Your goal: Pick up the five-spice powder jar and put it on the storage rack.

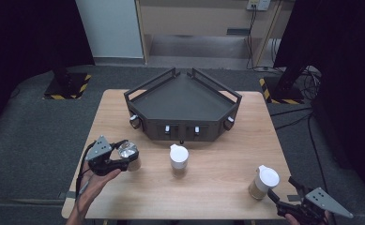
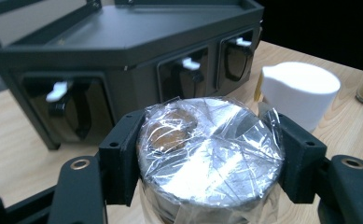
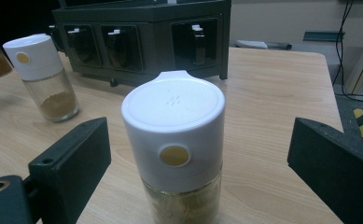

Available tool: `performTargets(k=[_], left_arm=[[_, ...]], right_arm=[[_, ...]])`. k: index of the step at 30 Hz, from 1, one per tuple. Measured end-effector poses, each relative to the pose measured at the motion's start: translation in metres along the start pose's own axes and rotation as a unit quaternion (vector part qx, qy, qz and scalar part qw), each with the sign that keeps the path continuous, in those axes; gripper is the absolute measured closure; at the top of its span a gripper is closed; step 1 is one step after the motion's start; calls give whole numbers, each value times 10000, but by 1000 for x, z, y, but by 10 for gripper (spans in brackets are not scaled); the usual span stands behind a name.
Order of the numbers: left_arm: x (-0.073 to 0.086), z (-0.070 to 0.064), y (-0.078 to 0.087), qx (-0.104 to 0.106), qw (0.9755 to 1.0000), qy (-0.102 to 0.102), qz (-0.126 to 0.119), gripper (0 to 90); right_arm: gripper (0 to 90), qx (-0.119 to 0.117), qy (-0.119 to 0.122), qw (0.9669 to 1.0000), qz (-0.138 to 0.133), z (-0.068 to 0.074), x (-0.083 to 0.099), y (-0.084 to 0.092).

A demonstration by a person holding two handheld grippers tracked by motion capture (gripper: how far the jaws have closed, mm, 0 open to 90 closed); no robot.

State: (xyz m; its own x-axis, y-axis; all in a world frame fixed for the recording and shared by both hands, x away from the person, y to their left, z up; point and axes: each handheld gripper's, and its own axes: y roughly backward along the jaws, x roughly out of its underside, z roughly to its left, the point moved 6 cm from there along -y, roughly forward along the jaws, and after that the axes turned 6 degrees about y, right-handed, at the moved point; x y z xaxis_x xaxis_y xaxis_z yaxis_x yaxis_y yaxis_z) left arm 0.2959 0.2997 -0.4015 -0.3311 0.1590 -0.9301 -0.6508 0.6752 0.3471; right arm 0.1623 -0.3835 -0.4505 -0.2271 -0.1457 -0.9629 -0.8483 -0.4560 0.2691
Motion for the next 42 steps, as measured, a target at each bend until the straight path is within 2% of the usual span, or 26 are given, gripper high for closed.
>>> performTargets(k=[5,12,14,17,20,25,26,27,31,36,37,42], left_arm=[[-17,1,-6,114,9999,6,-33,333],[-49,0,-14,134,9999,-95,-3,333],[-58,2,-17,186,9998,-65,-19,333],[-73,2,-21,141,9999,-53,-75,333],[-86,4,-26,150,9998,59,-143,333],[-107,5,-34,47,9998,25,-185,333],[-116,5,-38,-4,9998,3,-201,333],[-116,5,-38,-4,9998,3,-201,333],[-132,9,-50,-13,9994,206,-284,333],[-143,12,-61,-102,9993,233,-292,333],[-148,13,-67,-167,9993,242,-249,333],[-155,17,-79,-356,9987,284,-245,333]], right_arm=[[58,-23,-5,10000,9,0,0,0],[58,-38,-9,10000,4,0,0,0],[58,-42,-5,10000,4,0,0,0],[58,-46,-3,10000,-4,0,0,0],[58,-49,2,10000,-11,-1,0,0],[58,-68,-11,10000,-17,-1,1,-1],[58,-78,-19,10000,-19,-1,1,0],[58,-78,-19,10000,-19,-1,1,0],[58,-81,-38,10000,-28,-2,1,-1],[58,-85,-35,10000,-26,-2,1,-1],[58,-87,-50,9999,-27,-2,1,-1],[58,-85,-44,10000,-21,-2,1,-1]])
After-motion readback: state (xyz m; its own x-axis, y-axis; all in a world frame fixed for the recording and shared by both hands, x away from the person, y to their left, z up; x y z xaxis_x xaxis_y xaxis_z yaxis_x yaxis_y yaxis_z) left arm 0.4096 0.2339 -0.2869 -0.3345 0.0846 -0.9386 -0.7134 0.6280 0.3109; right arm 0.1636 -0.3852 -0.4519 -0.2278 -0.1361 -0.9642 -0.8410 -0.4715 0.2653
